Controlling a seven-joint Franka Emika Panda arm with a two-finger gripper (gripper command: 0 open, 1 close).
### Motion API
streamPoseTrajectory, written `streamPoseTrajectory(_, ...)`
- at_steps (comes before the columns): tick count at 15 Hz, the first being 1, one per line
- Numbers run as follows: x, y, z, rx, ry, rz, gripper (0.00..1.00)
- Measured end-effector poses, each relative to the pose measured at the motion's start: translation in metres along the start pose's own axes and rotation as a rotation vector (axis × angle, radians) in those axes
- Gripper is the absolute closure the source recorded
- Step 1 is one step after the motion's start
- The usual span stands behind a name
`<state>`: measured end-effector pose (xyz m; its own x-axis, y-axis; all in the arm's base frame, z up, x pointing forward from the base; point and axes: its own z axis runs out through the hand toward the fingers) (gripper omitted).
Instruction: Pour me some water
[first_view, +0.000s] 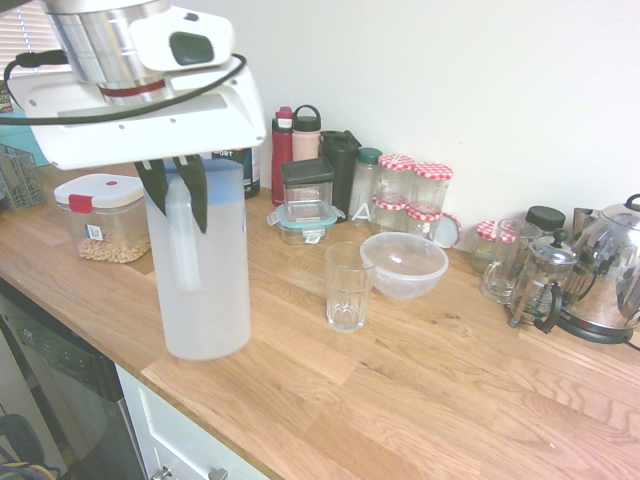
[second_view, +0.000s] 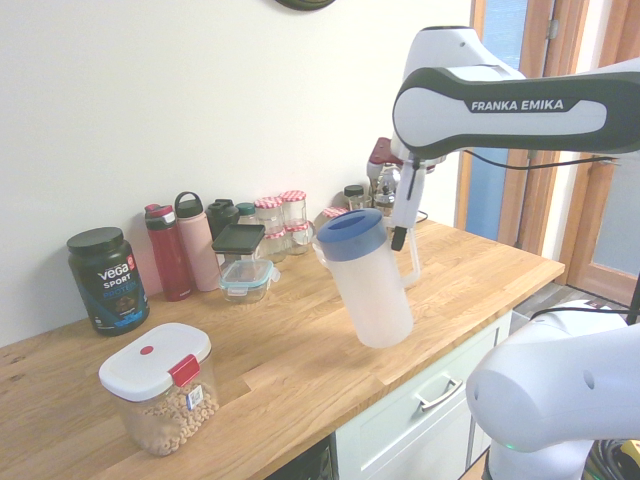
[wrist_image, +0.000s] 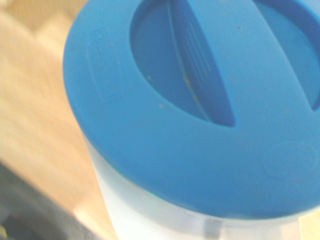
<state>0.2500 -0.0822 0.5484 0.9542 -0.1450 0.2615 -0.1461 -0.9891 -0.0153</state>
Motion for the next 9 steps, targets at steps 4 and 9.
streamPoseTrajectory(4,-0.006,0.081,0.008,0.050,-0.014,-0.016,1.00)
streamPoseTrajectory(9,0.024,0.168,0.019,0.029,-0.063,-0.056,1.00)
